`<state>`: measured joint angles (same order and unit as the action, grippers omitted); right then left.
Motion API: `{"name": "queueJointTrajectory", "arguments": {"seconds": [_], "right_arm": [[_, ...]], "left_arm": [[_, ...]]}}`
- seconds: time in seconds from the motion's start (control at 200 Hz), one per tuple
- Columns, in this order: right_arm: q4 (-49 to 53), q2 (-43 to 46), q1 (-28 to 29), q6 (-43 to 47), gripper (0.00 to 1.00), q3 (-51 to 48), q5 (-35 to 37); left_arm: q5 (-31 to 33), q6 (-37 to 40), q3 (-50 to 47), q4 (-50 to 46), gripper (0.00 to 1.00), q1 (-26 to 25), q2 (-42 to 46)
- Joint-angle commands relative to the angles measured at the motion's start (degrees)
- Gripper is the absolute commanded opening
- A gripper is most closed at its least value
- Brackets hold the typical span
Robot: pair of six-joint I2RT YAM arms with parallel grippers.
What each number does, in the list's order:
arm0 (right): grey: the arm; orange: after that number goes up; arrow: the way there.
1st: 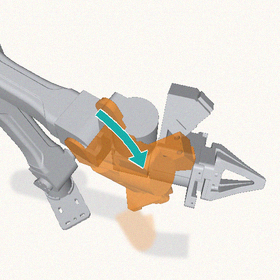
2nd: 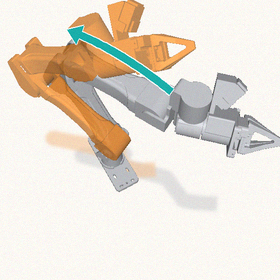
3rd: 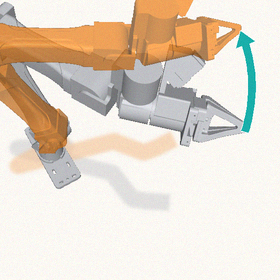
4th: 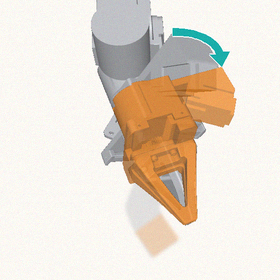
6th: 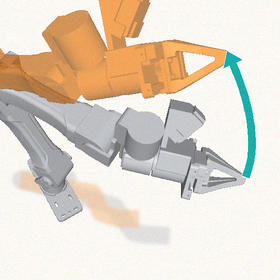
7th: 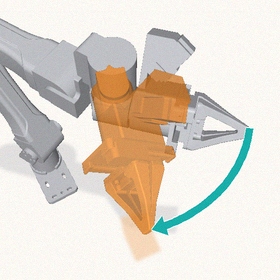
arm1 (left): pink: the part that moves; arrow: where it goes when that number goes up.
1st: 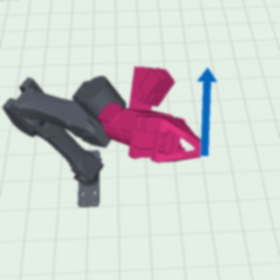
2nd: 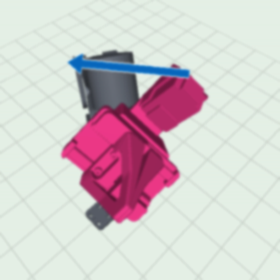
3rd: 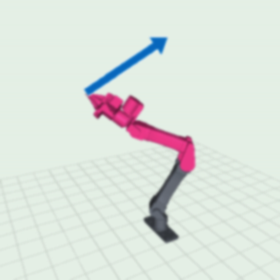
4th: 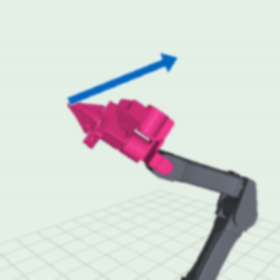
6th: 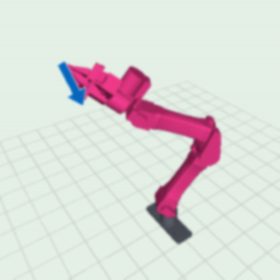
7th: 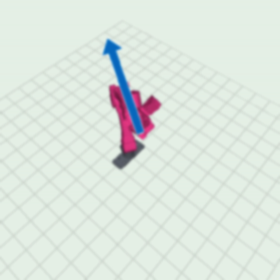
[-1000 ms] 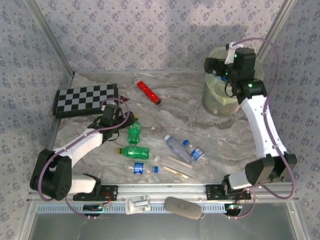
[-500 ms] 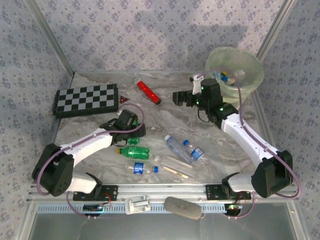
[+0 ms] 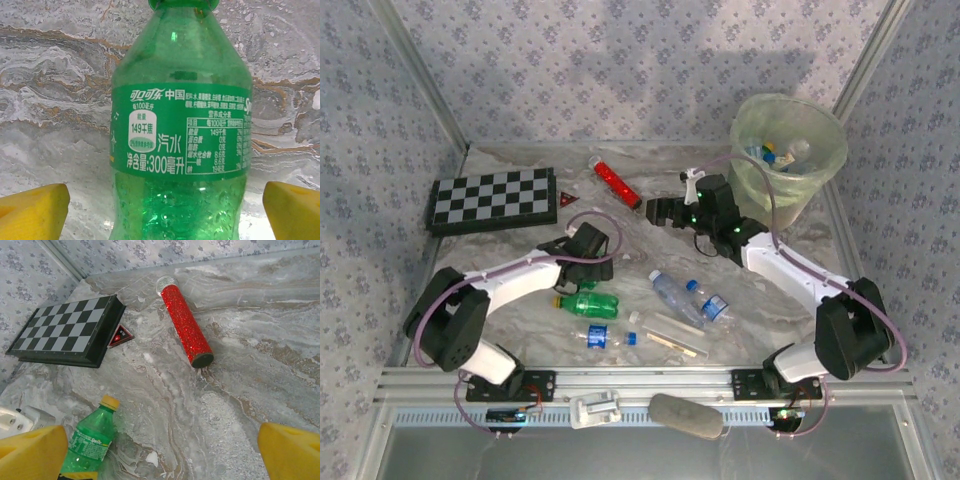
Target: Put the plastic bottles in the bin
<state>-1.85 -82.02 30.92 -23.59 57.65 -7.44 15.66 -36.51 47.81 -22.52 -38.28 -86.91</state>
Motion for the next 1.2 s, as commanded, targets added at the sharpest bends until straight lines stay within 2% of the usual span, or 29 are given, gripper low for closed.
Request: {"name": "queueJointTrajectory", "arguments": {"seconds": [0.0,0.205,0.63,0.885,1.059,1.194], "right_arm": [[-1.26,-0.25,0.46,-0.44,0.99,0.7,1.08],[-0.65,-0.4,0.44,-0.27,0.99,0.71,1.9],[-0.42,-1.06,-0.27,-1.19,0.99,0.76,1.28],[-2.77,-1.05,-0.8,-1.93,0.99,0.41,-3.81],[-6.24,-1.22,-1.29,-3.57,0.99,0.29,-9.46],[-8.51,-1.5,-1.67,-4.89,0.99,0.5,-13.46]], "left_arm": [[1.93,1.0,2.11,-0.22,0.97,-0.3,-1.7],[1.28,0.92,1.76,0.8,0.87,-0.3,-3.24],[1.47,1.27,0.97,3.25,0.51,-0.21,-2.59],[1.68,1.4,-0.61,8.27,0.5,0.18,3.28],[-1.97,4.14,-3.18,19.73,0.5,0.48,9.13],[-7.78,7.87,-5.47,30.39,0.5,0.84,12.52]]}}
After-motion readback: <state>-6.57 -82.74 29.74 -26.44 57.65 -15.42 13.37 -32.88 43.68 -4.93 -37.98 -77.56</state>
